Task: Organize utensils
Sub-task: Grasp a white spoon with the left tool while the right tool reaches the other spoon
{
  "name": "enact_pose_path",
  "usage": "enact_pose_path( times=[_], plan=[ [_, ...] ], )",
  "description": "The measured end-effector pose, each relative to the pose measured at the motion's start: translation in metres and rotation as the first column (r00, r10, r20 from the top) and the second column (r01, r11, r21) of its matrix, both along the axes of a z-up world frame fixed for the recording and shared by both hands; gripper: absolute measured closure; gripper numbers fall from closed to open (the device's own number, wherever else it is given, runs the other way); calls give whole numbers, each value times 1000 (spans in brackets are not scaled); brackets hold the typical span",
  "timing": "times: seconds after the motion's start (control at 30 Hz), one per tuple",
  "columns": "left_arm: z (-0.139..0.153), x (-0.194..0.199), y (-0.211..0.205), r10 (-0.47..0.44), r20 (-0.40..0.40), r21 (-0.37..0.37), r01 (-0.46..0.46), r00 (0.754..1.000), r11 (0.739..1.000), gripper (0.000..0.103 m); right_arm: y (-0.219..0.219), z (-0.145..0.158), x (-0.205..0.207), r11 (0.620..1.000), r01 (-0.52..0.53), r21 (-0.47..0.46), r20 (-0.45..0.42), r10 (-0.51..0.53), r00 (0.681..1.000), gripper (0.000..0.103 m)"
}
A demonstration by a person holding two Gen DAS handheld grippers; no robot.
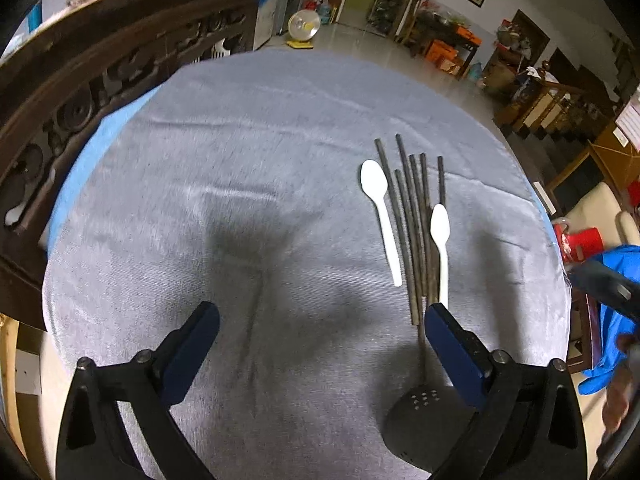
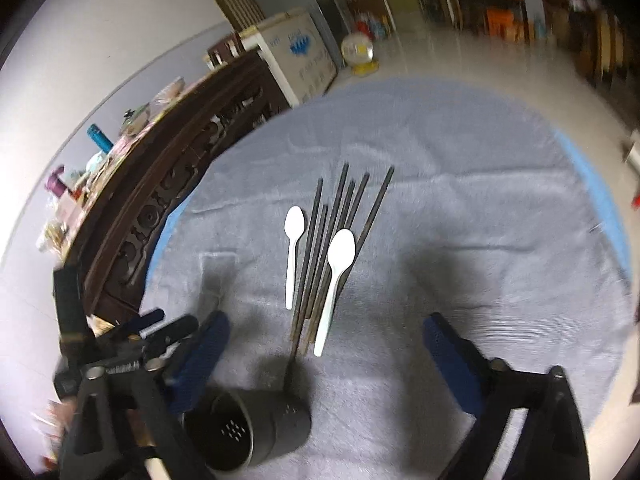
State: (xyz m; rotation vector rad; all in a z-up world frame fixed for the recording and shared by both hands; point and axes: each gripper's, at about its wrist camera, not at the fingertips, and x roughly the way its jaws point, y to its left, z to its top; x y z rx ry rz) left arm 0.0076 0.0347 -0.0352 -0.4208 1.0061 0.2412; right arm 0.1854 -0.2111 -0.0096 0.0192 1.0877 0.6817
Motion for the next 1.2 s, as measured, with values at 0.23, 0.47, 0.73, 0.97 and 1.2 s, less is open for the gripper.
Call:
enact_pose_path(
  times=[0.23,0.47,0.73,0.97,1.2],
  plan=[
    [-6,18,12,2,-32,-19,-3,999,1000,2,53,-76,73,1000,-13,-6,-279,11,960,42],
    [-13,39,32,29,-51,-40,-31,998,999,2,99,-109,99,986,-46,-160,-338,-11,941,52],
    [-15,75,35,4,-77,-59,-9,997,998,2,110,-118,106,970,-69,-232,-335,-13,942,94],
    [-26,131,25,-38,-130,-106,24,991,994,2,81,-112,109,991,-12,-130,-335,-32,942,94],
    [-37,175,22,-42,-200,-184,5,979,983,2,71,-105,117,995,-12,-101,-309,-20,951,28]
  ],
)
